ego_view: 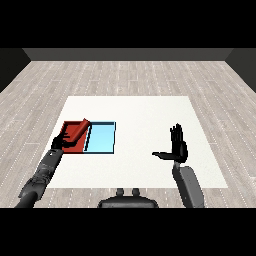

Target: Pick the red can and put it in the red box

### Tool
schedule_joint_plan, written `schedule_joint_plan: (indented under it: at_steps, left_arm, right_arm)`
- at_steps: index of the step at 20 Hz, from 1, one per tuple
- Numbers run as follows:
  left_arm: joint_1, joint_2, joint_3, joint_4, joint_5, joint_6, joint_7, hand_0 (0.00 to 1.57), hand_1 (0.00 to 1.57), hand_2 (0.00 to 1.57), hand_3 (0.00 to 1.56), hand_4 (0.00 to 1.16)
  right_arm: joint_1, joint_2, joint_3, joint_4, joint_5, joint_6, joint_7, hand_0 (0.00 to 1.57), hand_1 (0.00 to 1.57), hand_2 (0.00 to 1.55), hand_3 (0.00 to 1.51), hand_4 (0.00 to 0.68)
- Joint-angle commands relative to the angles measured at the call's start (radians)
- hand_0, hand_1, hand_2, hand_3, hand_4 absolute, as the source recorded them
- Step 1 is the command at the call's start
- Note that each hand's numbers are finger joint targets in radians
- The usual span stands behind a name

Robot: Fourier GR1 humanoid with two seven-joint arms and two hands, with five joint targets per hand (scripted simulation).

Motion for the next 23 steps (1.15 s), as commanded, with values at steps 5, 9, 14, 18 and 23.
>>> schedule_joint_plan:
  at_steps: [5,9,14,18,23]
  left_arm:
    - [-0.07,0.0,-0.038,0.187,-0.07,-0.138,-0.002,0.0,0.0,0.0,0.0,0.0]
    - [-0.077,-0.009,0.118,0.102,0.08,-0.095,-0.134,0.0,0.0,0.0,0.0,0.0]
    - [-0.06,-0.038,0.283,-0.093,0.263,-0.279,-0.441,0.47,0.47,0.47,0.0,0.0]
    - [-0.055,-0.185,0.374,-0.225,0.408,-0.462,-0.573,0.0,0.0,0.0,0.0,0.0]
    - [0.117,-0.3,0.293,-0.441,0.398,-0.526,-0.677,0.0,0.0,0.0,0.0,0.0]
  right_arm:
    - [-0.056,0.034,-0.005,0.078,0.005,0.005,-0.026,0.0,0.0,0.0,0.0,0.0]
    - [-0.049,0.05,-0.001,0.076,-0.007,0.024,-0.053,0.0,0.0,0.0,0.0,0.0]
    - [-0.053,0.031,-0.019,0.061,-0.039,0.061,-0.047,0.0,0.0,0.0,0.0,0.0]
    - [-0.053,0.006,0.002,0.062,-0.005,0.069,-0.038,0.0,0.0,0.0,0.0,0.0]
    - [-0.038,-0.015,-0.021,0.12,0.009,0.116,-0.123,0.0,0.0,0.0,0.0,0.0]
